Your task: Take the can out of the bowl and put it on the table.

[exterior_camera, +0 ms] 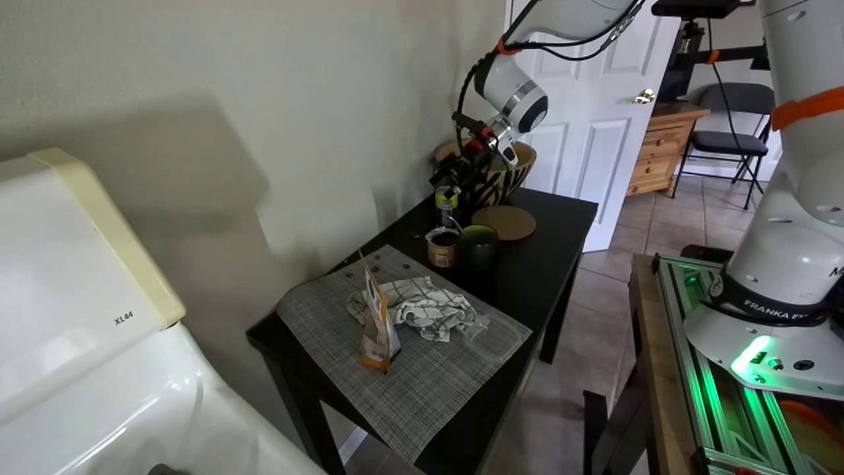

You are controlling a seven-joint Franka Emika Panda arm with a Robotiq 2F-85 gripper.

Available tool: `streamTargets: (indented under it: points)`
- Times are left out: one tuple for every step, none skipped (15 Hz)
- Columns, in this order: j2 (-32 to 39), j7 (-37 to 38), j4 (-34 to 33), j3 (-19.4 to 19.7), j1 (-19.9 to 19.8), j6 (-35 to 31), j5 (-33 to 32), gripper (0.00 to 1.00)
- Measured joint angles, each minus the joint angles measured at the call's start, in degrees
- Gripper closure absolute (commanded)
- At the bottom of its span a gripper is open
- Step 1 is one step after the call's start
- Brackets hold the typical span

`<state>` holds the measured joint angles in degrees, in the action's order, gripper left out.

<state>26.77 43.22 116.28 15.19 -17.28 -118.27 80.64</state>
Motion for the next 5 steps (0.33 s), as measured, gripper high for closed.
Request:
streamTargets:
  points:
    - [-0.78,-0.15,0.16,0.06,0.13,0.00,-0.34,0.00]
    - [-1.73,-0.30,0.46,0.08,0.22,0.00,-0.82,0.00]
    - [-2.79,-0.42,0.88,0.14,0.31,0.00,-1.62,0.00]
    - [-3.95,-0.52,1.33,0.19,0.35,0.00,-2.69,0.00]
    - [-5.10,-0.74,1.73,0.25,0.35,0.13,-4.18,0.00]
